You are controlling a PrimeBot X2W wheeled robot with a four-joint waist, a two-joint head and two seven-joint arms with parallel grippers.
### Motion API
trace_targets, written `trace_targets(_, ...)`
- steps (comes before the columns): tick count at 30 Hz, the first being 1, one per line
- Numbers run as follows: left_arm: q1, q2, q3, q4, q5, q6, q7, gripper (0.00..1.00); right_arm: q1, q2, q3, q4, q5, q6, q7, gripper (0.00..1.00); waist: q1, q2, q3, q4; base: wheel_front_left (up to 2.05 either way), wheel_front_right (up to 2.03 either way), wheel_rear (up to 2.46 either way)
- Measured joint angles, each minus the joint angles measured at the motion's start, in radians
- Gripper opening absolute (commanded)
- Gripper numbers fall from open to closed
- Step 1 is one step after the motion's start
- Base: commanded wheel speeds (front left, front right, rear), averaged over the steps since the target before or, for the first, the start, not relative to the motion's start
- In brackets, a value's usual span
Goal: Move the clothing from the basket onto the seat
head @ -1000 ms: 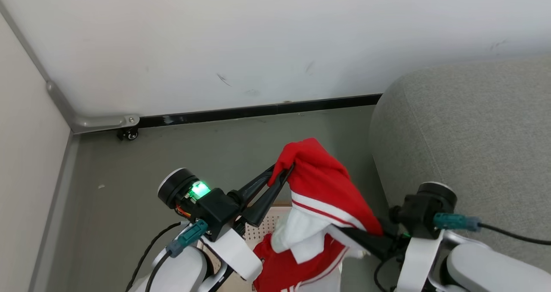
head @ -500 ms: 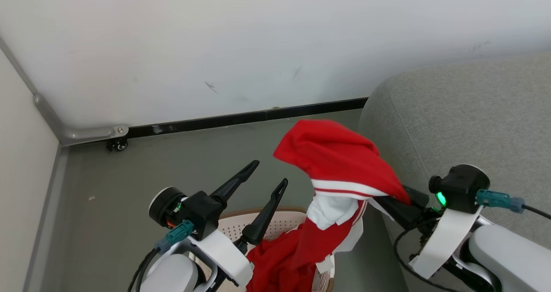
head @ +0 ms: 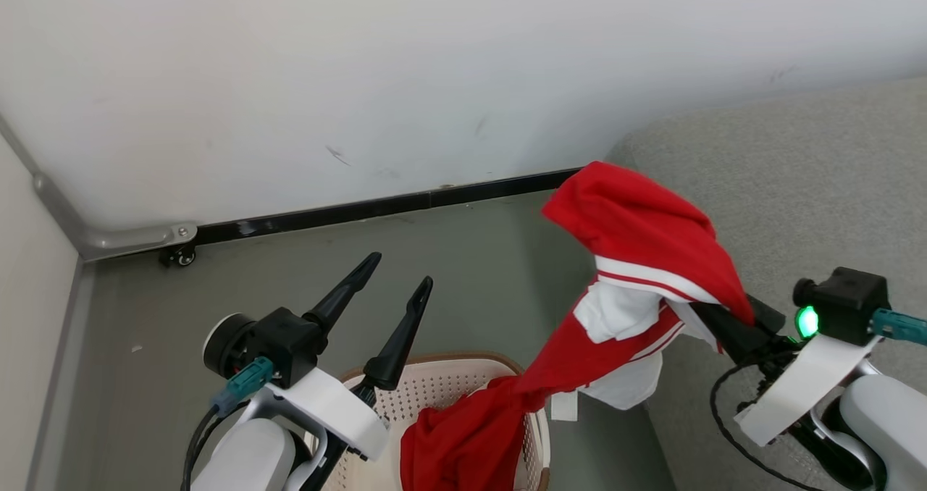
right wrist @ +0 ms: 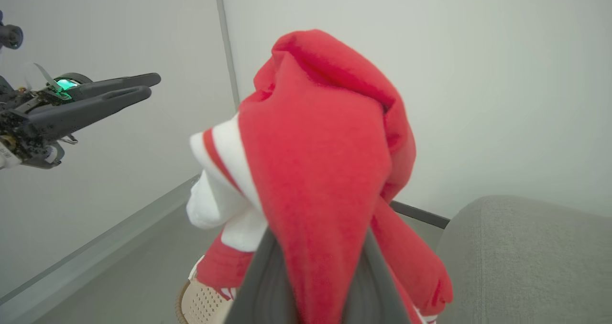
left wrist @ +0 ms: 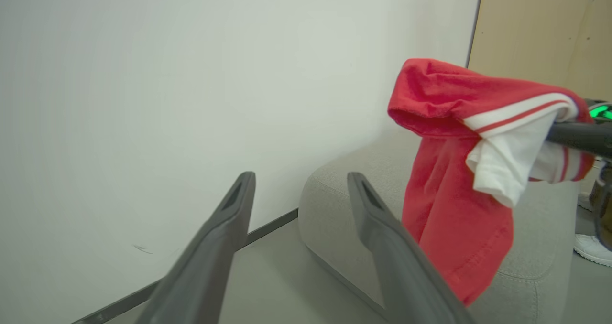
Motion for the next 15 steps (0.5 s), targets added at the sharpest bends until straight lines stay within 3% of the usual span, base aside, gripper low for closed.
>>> trace_targets(15, 0.005, -0.030, 0.034, -0.017, 0.002, 0.002, 0.000, 1.00, 0.179, 0.007, -0.225, 0.030, -0.031, 0.000, -0.016, 0.00, 0.0000, 0.0000, -0.002, -0.089, 0.00, 0.00, 0.00)
